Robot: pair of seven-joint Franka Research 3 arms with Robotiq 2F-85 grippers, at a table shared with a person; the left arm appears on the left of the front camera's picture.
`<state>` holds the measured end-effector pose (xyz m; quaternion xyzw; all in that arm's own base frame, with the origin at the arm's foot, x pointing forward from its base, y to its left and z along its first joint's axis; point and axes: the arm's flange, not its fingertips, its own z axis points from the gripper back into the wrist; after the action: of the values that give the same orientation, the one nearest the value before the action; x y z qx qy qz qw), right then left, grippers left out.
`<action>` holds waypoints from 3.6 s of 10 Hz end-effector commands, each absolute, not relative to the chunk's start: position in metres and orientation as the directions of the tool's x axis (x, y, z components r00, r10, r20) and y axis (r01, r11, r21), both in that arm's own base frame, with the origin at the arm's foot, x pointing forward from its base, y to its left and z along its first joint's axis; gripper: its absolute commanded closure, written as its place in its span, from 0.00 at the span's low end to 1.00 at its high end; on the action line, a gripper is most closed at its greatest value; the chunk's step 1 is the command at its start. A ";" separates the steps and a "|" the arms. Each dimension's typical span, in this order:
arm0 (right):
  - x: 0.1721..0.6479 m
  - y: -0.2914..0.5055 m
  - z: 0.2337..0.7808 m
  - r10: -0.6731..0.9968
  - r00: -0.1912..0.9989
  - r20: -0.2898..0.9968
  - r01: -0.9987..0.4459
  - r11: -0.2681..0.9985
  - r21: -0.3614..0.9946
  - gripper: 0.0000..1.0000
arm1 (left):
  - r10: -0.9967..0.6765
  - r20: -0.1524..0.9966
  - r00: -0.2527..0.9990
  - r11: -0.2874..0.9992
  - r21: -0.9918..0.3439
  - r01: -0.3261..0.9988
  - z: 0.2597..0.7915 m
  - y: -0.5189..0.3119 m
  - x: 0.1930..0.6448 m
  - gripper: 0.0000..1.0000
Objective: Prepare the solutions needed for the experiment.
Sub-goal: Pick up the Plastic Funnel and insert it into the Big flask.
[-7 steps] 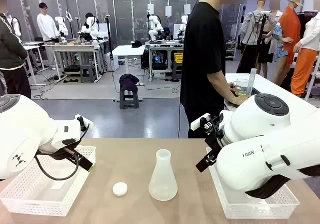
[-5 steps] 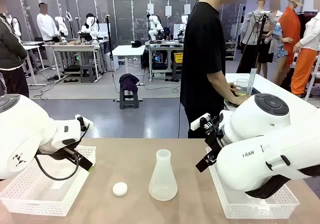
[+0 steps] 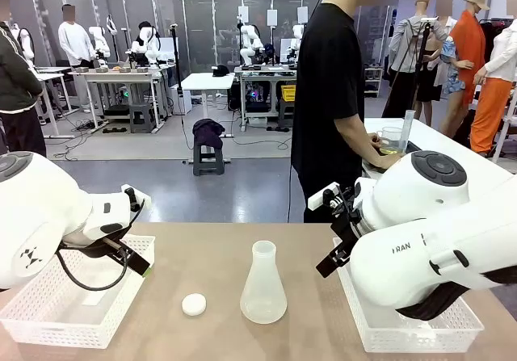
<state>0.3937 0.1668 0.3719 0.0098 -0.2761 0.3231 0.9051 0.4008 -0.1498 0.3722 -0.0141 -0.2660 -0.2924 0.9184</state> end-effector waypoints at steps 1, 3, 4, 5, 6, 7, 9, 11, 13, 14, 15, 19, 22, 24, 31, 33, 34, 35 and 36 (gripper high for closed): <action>0.394 0.167 0.372 0.578 0.640 0.507 -0.589 0.792 -0.159 0.00 | -0.530 0.497 0.688 0.829 0.130 0.545 0.372 -0.150 0.401 0.00; 0.394 0.167 0.372 0.578 0.640 0.507 -0.589 0.792 -0.159 0.00 | -0.530 0.497 0.688 0.829 0.130 0.545 0.372 -0.150 0.401 0.00; 0.394 0.167 0.372 0.578 0.640 0.507 -0.589 0.792 -0.159 0.00 | -0.530 0.497 0.688 0.829 0.130 0.545 0.372 -0.150 0.401 0.00; 0.394 0.167 0.372 0.578 0.640 0.507 -0.589 0.792 -0.159 0.00 | -0.530 0.497 0.688 0.829 0.130 0.545 0.372 -0.150 0.401 0.00; 0.394 0.167 0.372 0.578 0.640 0.507 -0.589 0.792 -0.159 0.00 | -0.530 0.497 0.688 0.829 0.130 0.545 0.372 -0.150 0.401 0.00; 0.394 0.167 0.372 0.578 0.640 0.507 -0.589 0.792 -0.159 0.00 | -0.530 0.497 0.688 0.829 0.130 0.545 0.372 -0.150 0.401 0.00; 0.394 0.167 0.372 0.580 0.639 0.506 -0.590 0.791 -0.161 0.00 | -0.530 0.497 0.688 0.829 0.130 0.545 0.372 -0.150 0.401 0.00; 0.404 0.129 0.410 0.674 0.526 0.519 -0.639 0.716 -0.281 0.00 | -0.530 0.497 0.688 0.829 0.130 0.545 0.372 -0.150 0.401 0.00; 0.410 0.100 0.446 0.802 0.410 0.434 -0.733 0.573 -0.367 0.00 | -0.530 0.497 0.688 0.829 0.130 0.545 0.372 -0.150 0.401 0.00; 0.415 0.088 0.462 0.866 0.360 0.346 -0.784 0.482 -0.391 0.00 | -0.530 0.497 0.688 0.829 0.130 0.545 0.372 -0.150 0.401 0.00; 0.417 0.077 0.479 0.924 0.270 0.271 -0.849 0.361 -0.385 0.00 | -0.530 0.497 0.688 0.829 0.130 0.545 0.372 -0.150 0.401 0.00; 0.440 0.044 0.515 0.981 0.107 0.164 -0.950 0.150 -0.274 0.00 | -0.530 0.497 0.688 0.829 0.130 0.545 0.372 -0.150 0.401 0.00; 0.434 0.053 0.506 0.982 0.131 0.140 -0.943 0.167 -0.288 0.00 | -0.530 0.497 0.688 0.829 0.130 0.545 0.372 -0.150 0.401 0.00; 0.423 0.059 0.498 0.963 0.197 0.182 -0.930 0.243 -0.276 0.00 | -0.561 0.512 0.650 0.726 -0.073 0.684 0.396 -0.146 0.387 0.00; 0.375 0.071 0.506 0.396 0.596 0.699 -0.798 0.392 0.458 0.00 | -0.080 0.556 0.827 0.554 -0.665 0.500 0.485 -0.065 0.360 0.00; 0.376 0.065 0.500 0.227 0.706 0.671 -0.704 0.322 0.633 0.00 | 0.066 0.550 0.833 0.408 -0.776 0.480 0.484 -0.051 0.356 0.00; 0.378 0.064 0.496 0.183 0.745 0.642 -0.663 0.318 0.678 0.00 | 0.094 0.523 0.847 0.359 -0.811 0.462 0.482 -0.049 0.354 0.00; 0.380 0.063 0.495 0.155 0.776 0.611 -0.626 0.302 0.719 0.00 | 0.117 0.498 0.859 0.297 -0.843 0.448 0.480 -0.048 0.352 0.00; 0.381 0.064 0.494 0.141 0.787 0.600 -0.611 0.311 0.728 0.00 | 0.128 0.476 0.870 0.279 -0.859 0.429 0.479 -0.051 0.354 0.00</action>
<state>0.3798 0.0561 0.4946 0.5397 -0.2263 0.2569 0.7691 0.3530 -0.0455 0.4872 -0.5884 -0.2457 -0.0944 0.7645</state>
